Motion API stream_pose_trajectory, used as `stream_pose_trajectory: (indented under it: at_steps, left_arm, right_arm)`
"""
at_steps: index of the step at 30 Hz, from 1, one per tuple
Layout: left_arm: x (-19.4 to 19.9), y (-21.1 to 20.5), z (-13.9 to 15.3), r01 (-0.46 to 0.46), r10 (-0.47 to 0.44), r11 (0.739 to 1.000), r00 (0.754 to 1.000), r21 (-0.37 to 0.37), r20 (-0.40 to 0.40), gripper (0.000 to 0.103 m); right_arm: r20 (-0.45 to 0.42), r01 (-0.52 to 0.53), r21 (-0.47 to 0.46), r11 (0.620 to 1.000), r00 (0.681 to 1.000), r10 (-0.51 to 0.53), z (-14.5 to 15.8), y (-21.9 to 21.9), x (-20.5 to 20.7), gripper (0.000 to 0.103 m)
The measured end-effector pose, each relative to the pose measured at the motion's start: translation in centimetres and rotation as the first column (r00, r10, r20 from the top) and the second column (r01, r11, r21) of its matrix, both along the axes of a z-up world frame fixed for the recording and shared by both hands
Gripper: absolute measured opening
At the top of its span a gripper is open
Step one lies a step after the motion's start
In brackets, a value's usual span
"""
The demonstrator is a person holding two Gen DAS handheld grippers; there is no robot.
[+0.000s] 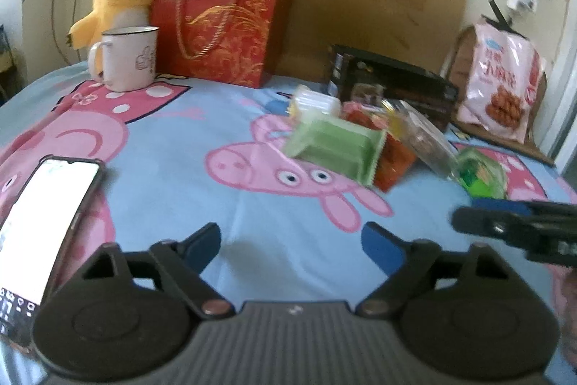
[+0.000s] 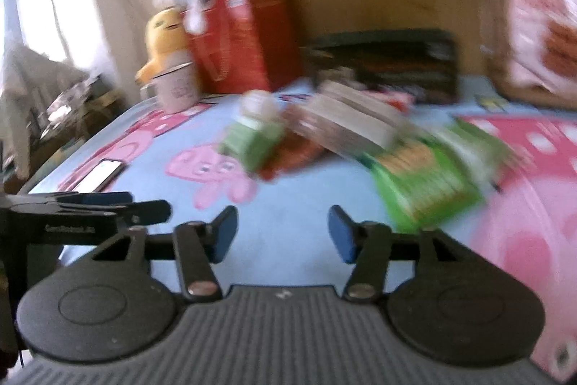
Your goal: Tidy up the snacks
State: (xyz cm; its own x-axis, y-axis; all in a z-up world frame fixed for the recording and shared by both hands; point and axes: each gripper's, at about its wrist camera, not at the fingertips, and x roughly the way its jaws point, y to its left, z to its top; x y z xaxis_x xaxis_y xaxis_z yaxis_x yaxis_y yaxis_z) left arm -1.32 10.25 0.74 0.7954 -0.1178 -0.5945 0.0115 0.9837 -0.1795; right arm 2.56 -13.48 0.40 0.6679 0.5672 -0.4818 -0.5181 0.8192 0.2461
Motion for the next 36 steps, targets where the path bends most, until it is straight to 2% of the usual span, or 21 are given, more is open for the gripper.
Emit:
stream_pose_trajectory:
  at_steps: [5, 8, 10, 11, 12, 13, 16, 19, 21, 23, 26, 30, 32, 34, 36]
  left_arm:
    - [-0.3, 2.1, -0.4, -0.045, 0.045, 0.998, 0.999, -0.053, 0.005, 0.084]
    - [-0.4, 3.0, -0.3, -0.06, 0.06, 0.996, 0.998, -0.071, 0.003, 0.081]
    - [-0.5, 3.4, -0.1, -0.058, 0.059, 0.996, 0.998, -0.069, 0.014, 0.079]
    - [-0.5, 3.5, 0.0, -0.056, 0.057, 0.996, 0.998, -0.067, 0.018, 0.079]
    - [-0.4, 3.6, 0.2, -0.053, 0.055, 0.996, 0.998, -0.066, 0.024, 0.078]
    - [-0.2, 3.6, 0.4, -0.05, 0.052, 0.996, 0.998, -0.068, 0.027, 0.078]
    - [0.8, 3.7, 0.7, -0.022, 0.024, 0.995, 1.0, -0.093, 0.018, 0.078]
    - [2.4, 3.0, 1.1, 0.058, -0.058, 0.99, 0.998, -0.132, 0.005, 0.078]
    - [4.1, 2.3, 1.8, 0.09, -0.09, 0.989, 0.996, -0.121, 0.004, 0.078]
    - [5.4, 1.6, 2.7, 0.091, -0.09, 0.989, 0.996, -0.114, 0.015, 0.078]
    - [6.7, -0.1, 4.1, 0.159, -0.153, 0.977, 0.987, -0.141, 0.051, 0.078]
    - [9.3, -3.6, 4.7, 0.241, -0.237, 0.963, 0.97, -0.12, 0.047, 0.074]
    - [10.8, -4.7, 4.6, 0.258, -0.257, 0.957, 0.966, -0.13, 0.024, 0.073]
    - [12.3, -5.5, 4.5, 0.279, -0.283, 0.946, 0.959, -0.164, -0.004, 0.066]
    - [13.7, -6.3, 4.3, 0.289, -0.298, 0.94, 0.954, -0.181, -0.027, 0.061]
  right_arm:
    - [-0.053, -0.02, 0.011, 1.0, 0.998, 0.02, 0.3, 4.3, 4.8, 0.056]
    - [-0.058, -0.016, -0.021, 1.0, 0.998, 0.014, -0.2, 6.5, 6.5, 0.056]
    - [-0.021, -0.023, -0.052, 0.998, 1.0, 0.022, -0.4, 7.0, 6.5, 0.037]
    - [-0.035, -0.044, -0.031, 0.999, 0.998, 0.043, -0.3, 6.8, 6.5, 0.016]
    - [-0.049, -0.047, -0.008, 0.999, 0.998, 0.046, -0.2, 6.5, 6.4, 0.003]
    - [-0.049, -0.044, -0.002, 0.999, 0.998, 0.044, -0.1, 6.0, 6.1, 0.002]
    - [-0.033, -0.042, -0.025, 0.999, 0.999, 0.041, -0.1, 3.6, 4.4, 0.002]
    - [-0.052, -0.029, -0.037, 0.999, 0.998, 0.027, -0.4, 0.3, 2.6, 0.002]
    - [-0.044, -0.037, -0.062, 0.997, 0.998, 0.035, -0.6, -1.5, 1.1, 0.002]
    - [0.005, -0.01, -0.11, 0.994, 1.0, 0.01, -0.4, -2.9, -0.6, 0.005]
    - [0.065, 0.06, -0.169, 0.984, 0.997, -0.05, 0.0, -4.5, -1.2, 0.011]
    - [0.081, 0.124, -0.084, 0.989, 0.99, -0.118, 1.4, -6.6, 1.2, 0.048]
    - [0.045, 0.115, 0.003, 0.993, 0.992, -0.115, 2.1, -7.5, 3.8, 0.05]
    - [-0.042, 0.112, 0.076, 0.991, 0.993, -0.109, 2.3, -7.8, 7.6, 0.051]
    - [-0.11, 0.08, 0.087, 0.993, 0.991, -0.07, 1.5, -7.5, 10.4, 0.053]
